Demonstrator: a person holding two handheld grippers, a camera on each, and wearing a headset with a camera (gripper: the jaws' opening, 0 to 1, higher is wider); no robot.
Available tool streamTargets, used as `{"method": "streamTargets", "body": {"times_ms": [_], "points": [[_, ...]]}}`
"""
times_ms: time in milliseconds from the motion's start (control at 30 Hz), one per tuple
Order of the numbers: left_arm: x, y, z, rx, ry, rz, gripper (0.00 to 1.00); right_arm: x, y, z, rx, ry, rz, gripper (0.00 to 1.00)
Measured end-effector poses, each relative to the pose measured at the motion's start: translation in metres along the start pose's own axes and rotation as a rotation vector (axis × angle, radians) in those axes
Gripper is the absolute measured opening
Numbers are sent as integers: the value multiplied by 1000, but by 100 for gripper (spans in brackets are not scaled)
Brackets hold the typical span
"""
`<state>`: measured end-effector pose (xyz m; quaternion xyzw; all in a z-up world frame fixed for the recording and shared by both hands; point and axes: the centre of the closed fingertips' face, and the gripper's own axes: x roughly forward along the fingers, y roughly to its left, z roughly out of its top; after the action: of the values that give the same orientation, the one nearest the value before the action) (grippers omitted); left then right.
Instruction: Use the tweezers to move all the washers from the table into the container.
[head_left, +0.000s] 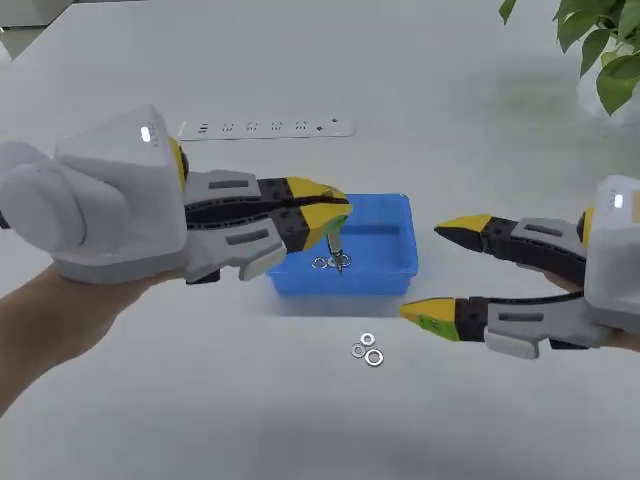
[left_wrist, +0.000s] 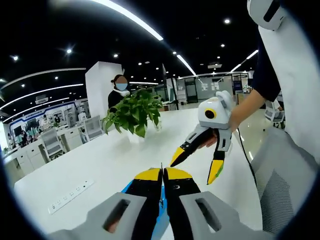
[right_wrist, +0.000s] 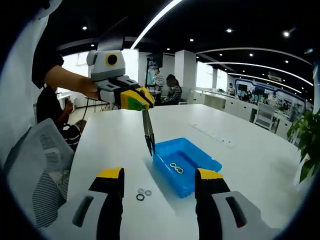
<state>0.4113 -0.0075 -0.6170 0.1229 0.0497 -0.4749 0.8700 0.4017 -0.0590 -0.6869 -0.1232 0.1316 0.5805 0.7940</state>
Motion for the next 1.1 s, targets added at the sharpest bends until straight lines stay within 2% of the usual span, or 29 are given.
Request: {"method": "streamTargets", "body": {"times_ms": [167, 300, 467, 567, 700, 833, 1100], "points": [[6, -18, -7, -17, -7, -20, 5, -14, 17, -16, 24, 16, -3, 67], [12, -30, -12, -37, -21, -36, 5, -17, 30, -28, 43, 37, 1, 73], [20, -44, -26, -58, 3, -60, 5, -19, 46, -44, 46, 77, 37, 79], [21, -47, -31, -69, 6, -73, 5, -21, 54, -49, 40, 96, 56, 83], [23, -49, -39, -87, 18, -73, 5, -22, 61, -52, 69, 91, 74, 90], [25, -53, -47, -100, 28, -80, 5, -22, 67, -57, 84, 107, 85, 100], [27, -52, -62, -95, 60, -85, 5, -15, 78, -62, 96, 115, 114, 100]]}}
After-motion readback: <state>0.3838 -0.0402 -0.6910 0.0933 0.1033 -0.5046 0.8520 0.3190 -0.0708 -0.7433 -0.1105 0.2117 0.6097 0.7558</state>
